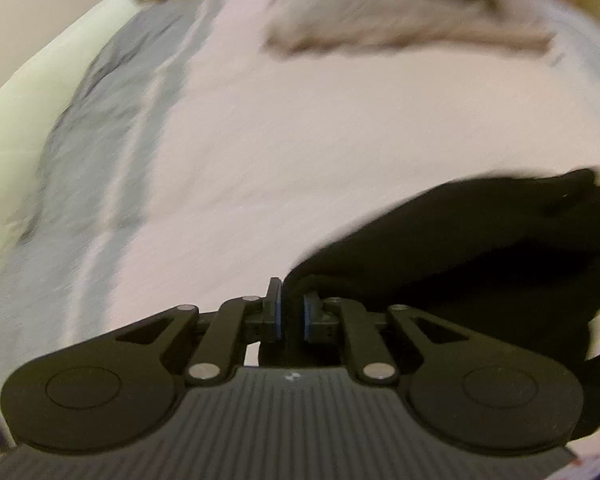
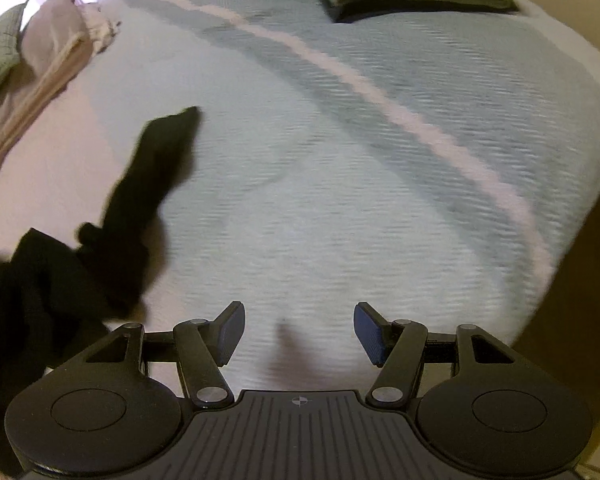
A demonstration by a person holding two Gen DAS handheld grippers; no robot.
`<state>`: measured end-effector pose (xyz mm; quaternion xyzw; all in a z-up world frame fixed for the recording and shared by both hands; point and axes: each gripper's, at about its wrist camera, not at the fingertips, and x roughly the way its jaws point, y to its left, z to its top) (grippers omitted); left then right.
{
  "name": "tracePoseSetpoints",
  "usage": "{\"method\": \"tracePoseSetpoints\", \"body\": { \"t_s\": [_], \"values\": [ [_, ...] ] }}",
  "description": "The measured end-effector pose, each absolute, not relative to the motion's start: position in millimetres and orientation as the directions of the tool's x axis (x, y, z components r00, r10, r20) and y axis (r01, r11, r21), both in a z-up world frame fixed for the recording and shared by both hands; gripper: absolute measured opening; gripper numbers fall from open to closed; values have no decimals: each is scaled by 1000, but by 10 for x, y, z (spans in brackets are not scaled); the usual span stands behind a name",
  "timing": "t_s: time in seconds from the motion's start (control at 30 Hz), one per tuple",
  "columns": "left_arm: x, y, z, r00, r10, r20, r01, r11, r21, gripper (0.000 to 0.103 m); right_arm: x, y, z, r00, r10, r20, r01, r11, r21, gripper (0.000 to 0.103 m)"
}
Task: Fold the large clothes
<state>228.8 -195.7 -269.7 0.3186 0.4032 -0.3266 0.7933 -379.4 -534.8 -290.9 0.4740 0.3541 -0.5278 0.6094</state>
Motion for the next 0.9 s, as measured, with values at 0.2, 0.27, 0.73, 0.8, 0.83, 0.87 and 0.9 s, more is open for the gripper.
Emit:
{"method": "tracePoseSetpoints", "body": {
  "t_s": [0.2, 0.27, 0.73, 0.8, 0.83, 0.87, 0.9],
  "values": [
    [1993, -1918, -2901, 387, -217, -896, 843, 477, 249, 29, -3385, -5335, -2929, 246, -274, -930, 969, 83, 232, 58],
    [1632, -2064, -2729, 315, -341, -886, 903, 394, 169, 40, -3398, -5334, -2928, 238, -278, -931, 971, 86, 223, 58],
    [-805, -3505, -3718, 11, -614, -789, 719, -543, 433, 5, -4348, -5319, -2941, 115, -246, -962, 976, -154, 156, 58],
    [-646, -3550, -3556, -42, -638, -769, 770, -511, 382, 4, -4456, -5286, -2930, 116, -244, -963, 962, -212, 170, 58],
    [-524, -3571, -3403, -55, -661, -749, 809, -470, 355, 4, -4490, -5267, -2918, 114, -246, -962, 956, -237, 174, 58],
    [-282, -3610, -3152, -73, -686, -724, 862, -408, 300, 4, -4508, -5257, -2900, 109, -248, -963, 952, -254, 173, 58],
    [-2, -3656, -2917, -78, -717, -693, 912, -332, 241, 4, -4507, -5259, -2887, 100, -250, -963, 947, -272, 169, 58]
  ]
}}
